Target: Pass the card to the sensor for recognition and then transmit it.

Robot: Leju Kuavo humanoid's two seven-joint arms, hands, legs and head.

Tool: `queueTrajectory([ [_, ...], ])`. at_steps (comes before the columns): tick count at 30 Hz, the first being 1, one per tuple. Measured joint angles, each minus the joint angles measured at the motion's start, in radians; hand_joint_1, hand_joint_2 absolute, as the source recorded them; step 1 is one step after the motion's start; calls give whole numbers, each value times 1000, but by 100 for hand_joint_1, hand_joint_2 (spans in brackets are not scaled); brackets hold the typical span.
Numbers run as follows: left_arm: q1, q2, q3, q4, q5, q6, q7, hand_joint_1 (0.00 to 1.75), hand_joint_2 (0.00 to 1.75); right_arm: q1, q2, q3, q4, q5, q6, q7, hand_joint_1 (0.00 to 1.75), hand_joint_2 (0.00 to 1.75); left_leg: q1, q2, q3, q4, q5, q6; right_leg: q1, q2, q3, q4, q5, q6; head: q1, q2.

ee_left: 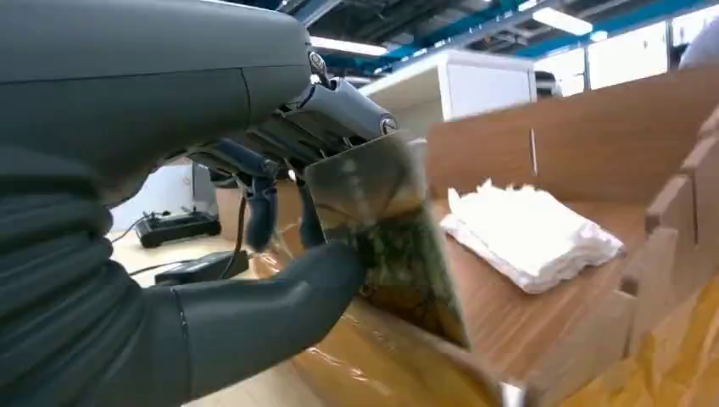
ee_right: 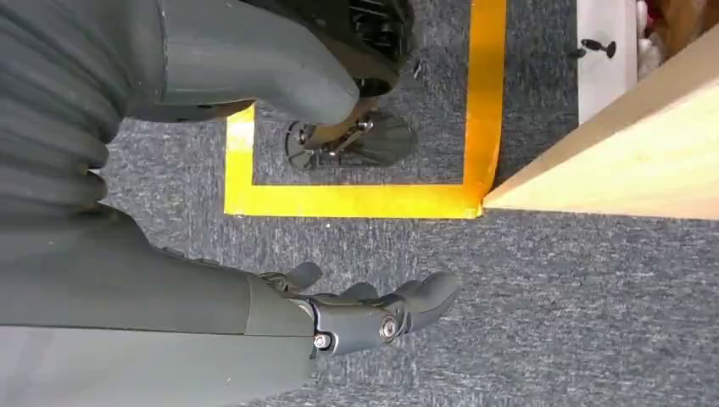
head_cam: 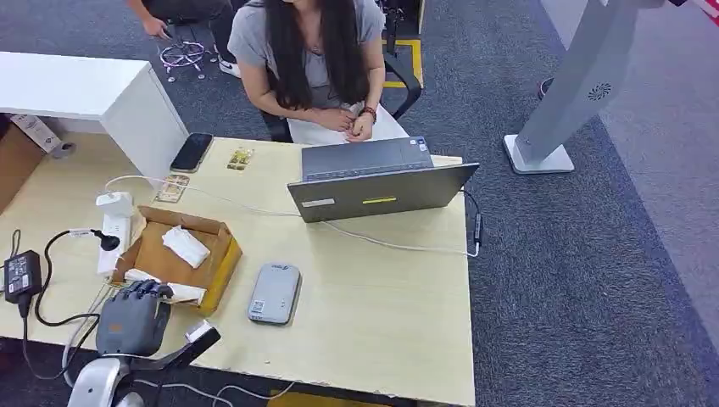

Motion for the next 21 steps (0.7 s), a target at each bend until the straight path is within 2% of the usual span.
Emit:
queueTrajectory([
  [21,7,6,-1,0,27,7,-24,175,175,-2,0,-6,0,12,4,0,0,175,0,0,0,0,0,0,0,0,0,0,0,0,0,0],
])
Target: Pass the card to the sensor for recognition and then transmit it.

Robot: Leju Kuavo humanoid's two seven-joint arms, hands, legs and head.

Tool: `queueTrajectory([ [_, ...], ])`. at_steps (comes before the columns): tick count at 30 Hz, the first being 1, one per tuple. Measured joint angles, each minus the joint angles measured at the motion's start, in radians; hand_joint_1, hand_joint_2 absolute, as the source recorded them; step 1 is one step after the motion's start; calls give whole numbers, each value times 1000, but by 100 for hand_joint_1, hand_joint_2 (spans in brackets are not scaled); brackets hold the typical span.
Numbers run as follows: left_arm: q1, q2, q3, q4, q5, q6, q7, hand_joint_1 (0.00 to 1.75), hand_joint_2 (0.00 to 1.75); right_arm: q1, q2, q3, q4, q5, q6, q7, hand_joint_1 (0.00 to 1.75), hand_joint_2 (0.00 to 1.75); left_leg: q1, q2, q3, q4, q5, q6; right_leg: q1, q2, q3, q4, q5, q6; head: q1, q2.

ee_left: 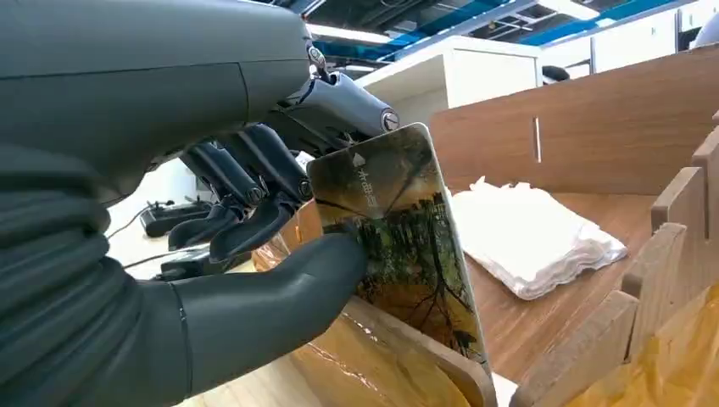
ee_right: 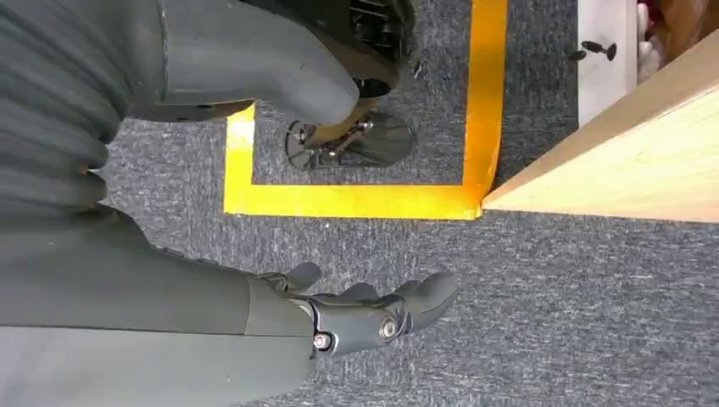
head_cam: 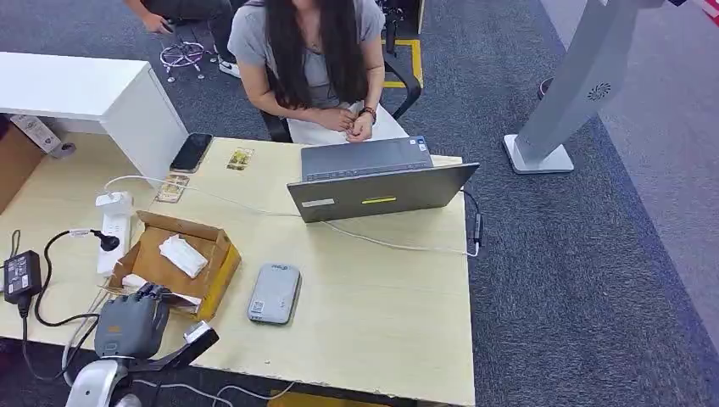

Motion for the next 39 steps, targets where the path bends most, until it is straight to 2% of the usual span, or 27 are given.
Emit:
queueTrajectory([
  [5,-36,0,-29,-29,-17,28,-20,175,175,-4,0,0,0,13,2,1,0,175,0,-2,0,0,0,0,0,-2,0,0,0,0,0,0],
  [9,-95,0,-76,-52,-30,27,-2,175,175,-12,0,0,0,18,3,2,0,175,0,-1,0,0,1,0,0,-1,1,0,1,0,0,0],
  [13,-110,1,-97,-60,-31,27,4,175,175,-12,0,0,0,19,3,2,0,175,0,-1,0,0,1,0,0,-1,0,0,1,0,0,0],
  [17,-134,1,-113,-63,-39,56,-4,175,175,-13,0,0,0,25,8,2,0,175,0,-2,0,1,1,0,0,-1,-1,0,1,0,0,0],
  [26,-368,-9,-253,-63,-74,8,30,175,175,-28,0,-7,0,32,13,11,0,175,0,-2,-1,1,3,0,0,-2,0,0,4,0,0,0],
  [33,-455,-16,-309,-65,-73,-9,49,175,175,-29,8,-16,0,33,9,19,0,175,0,-2,-1,1,3,0,0,-1,-1,0,4,0,0,0],
  [39,-479,-16,-322,-65,-73,-9,54,175,175,-30,8,-16,0,33,9,19,0,175,0,-2,-1,1,2,0,0,-1,-1,0,4,0,0,0],
])
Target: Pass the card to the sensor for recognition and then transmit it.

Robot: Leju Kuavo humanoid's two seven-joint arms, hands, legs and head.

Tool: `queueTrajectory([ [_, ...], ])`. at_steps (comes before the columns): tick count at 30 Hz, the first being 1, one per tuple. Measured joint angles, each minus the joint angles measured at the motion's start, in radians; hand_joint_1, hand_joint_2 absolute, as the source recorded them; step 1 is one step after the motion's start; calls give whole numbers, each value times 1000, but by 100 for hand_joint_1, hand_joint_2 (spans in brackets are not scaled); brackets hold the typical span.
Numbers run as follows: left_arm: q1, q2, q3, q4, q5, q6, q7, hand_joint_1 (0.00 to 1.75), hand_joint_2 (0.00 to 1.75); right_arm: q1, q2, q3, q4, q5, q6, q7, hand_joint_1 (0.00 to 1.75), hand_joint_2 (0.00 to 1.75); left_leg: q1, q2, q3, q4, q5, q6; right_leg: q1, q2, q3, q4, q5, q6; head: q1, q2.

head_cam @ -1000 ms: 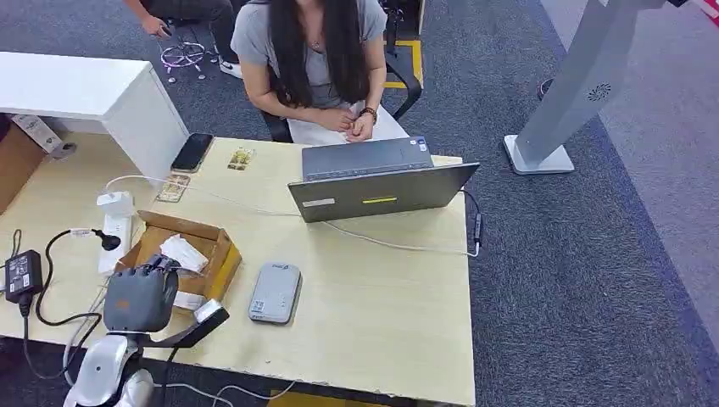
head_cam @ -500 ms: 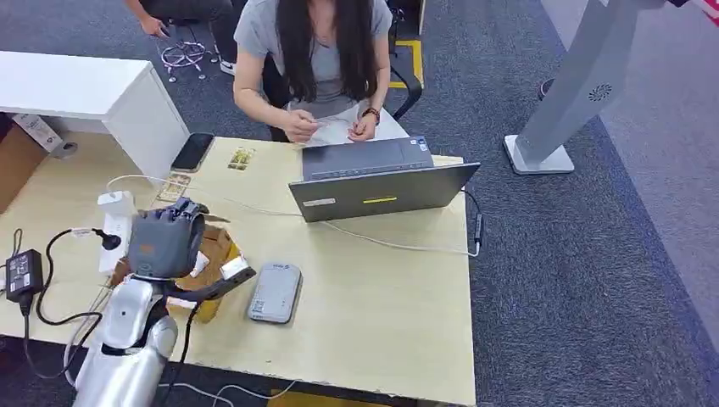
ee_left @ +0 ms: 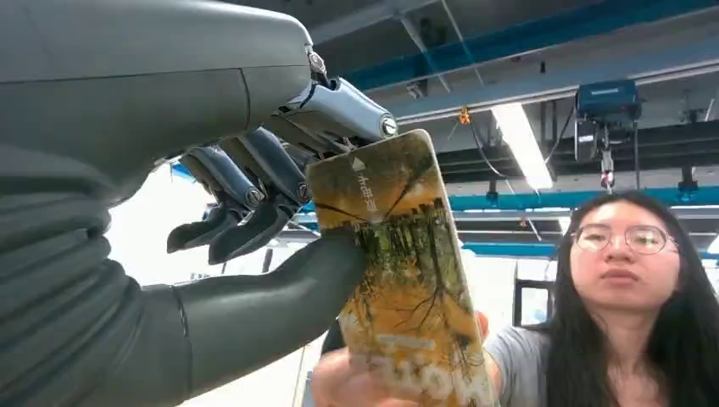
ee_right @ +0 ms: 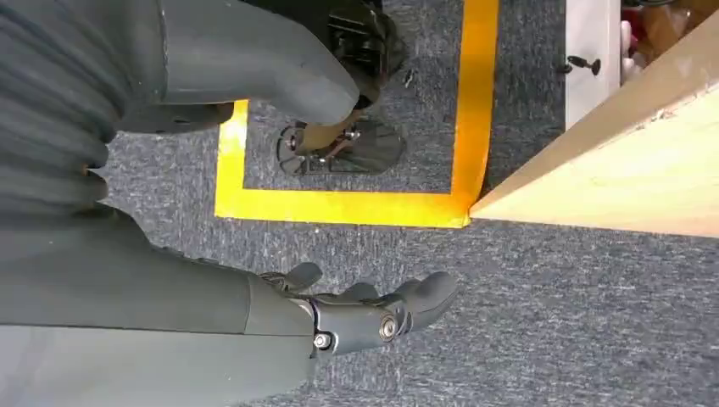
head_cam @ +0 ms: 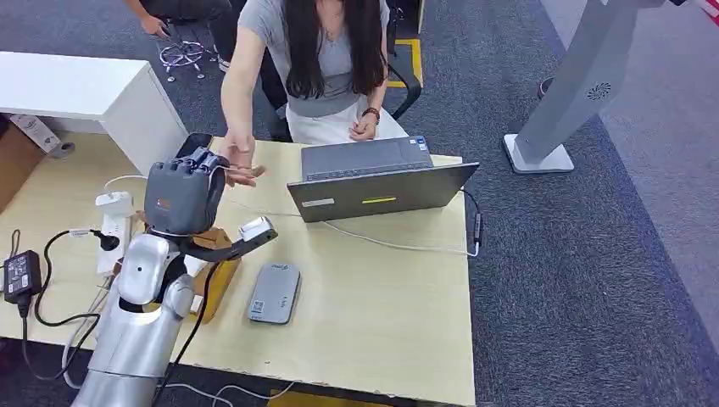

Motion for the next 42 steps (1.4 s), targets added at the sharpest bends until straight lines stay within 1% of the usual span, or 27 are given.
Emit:
queueTrajectory([
  [23,-9,0,-5,0,0,-3,2,175,175,-1,2,0,0,0,0,1,0,175,0,0,-1,0,0,0,0,0,-1,0,0,0,0,0],
  [32,-55,2,-5,1,13,-24,13,175,175,-3,6,0,0,7,3,1,0,175,0,1,-3,0,0,0,0,1,-3,0,0,0,0,0],
  [34,-81,6,-6,15,13,-30,32,175,175,-5,6,0,0,17,5,3,0,175,0,1,-5,0,0,0,0,1,-4,-1,0,0,0,0],
  [36,-136,8,-6,55,-2,-39,57,175,175,-8,7,0,0,29,8,10,0,175,0,1,-5,1,0,0,0,1,-5,-1,0,0,0,0],
  [40,-312,10,-23,230,-84,-62,97,175,175,-20,11,0,0,50,11,24,0,175,0,1,-5,1,1,1,0,1,-4,0,1,0,0,0],
  [41,-350,9,-25,278,-95,-63,98,3,175,-23,12,0,0,51,11,25,0,175,0,3,-5,1,2,0,0,2,-5,0,2,0,0,0],
  [42,-375,5,-30,311,-102,-61,98,0,175,-23,13,0,0,51,10,27,0,175,0,3,-4,1,2,0,0,3,-5,0,3,0,0,0],
])
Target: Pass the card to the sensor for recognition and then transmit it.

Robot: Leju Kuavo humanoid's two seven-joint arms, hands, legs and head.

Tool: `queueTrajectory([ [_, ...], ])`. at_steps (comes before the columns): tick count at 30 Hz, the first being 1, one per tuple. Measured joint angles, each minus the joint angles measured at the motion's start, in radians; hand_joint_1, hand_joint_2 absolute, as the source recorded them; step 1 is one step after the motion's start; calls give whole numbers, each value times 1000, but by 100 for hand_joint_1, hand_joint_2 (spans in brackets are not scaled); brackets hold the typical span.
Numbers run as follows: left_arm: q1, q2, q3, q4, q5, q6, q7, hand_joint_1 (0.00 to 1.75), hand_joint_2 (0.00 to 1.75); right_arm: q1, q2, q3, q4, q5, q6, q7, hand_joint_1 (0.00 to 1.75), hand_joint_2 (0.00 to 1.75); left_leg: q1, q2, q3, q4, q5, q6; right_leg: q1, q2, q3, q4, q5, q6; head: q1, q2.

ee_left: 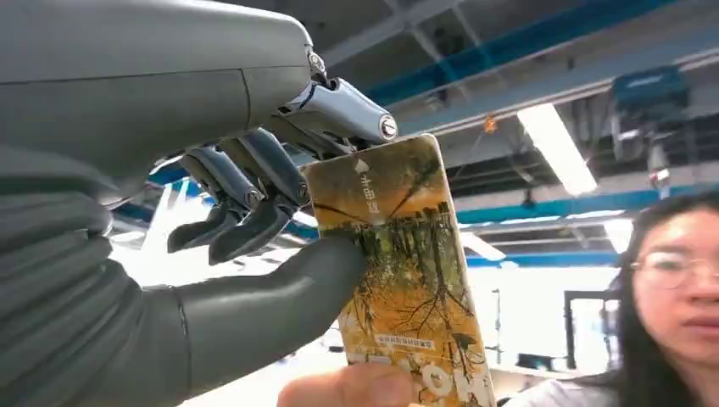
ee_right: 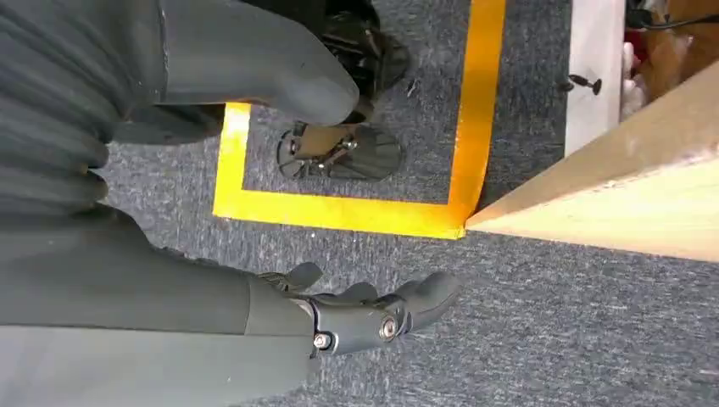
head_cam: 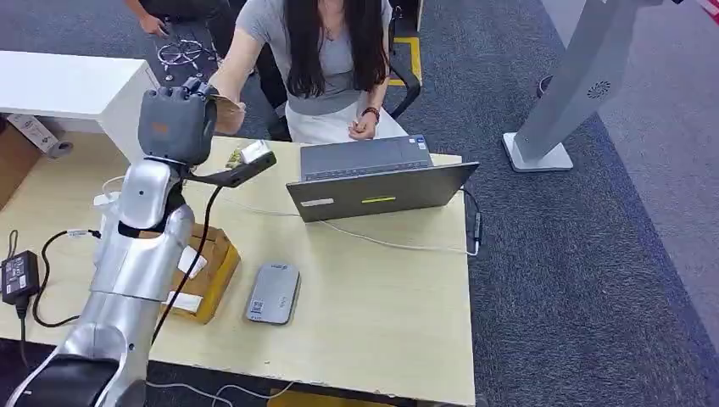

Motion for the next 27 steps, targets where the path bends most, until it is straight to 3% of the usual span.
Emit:
queueTrajectory([
  [8,-29,-15,-23,94,-8,62,33,0,175,1,5,0,0,3,-4,3,0,175,0,0,-1,0,0,0,0,0,0,0,0,0,0,0],
  [27,13,2,-24,102,39,80,18,0,175,2,6,0,0,8,-6,4,0,175,0,-1,0,0,0,0,0,-1,1,0,0,1,0,0],
])
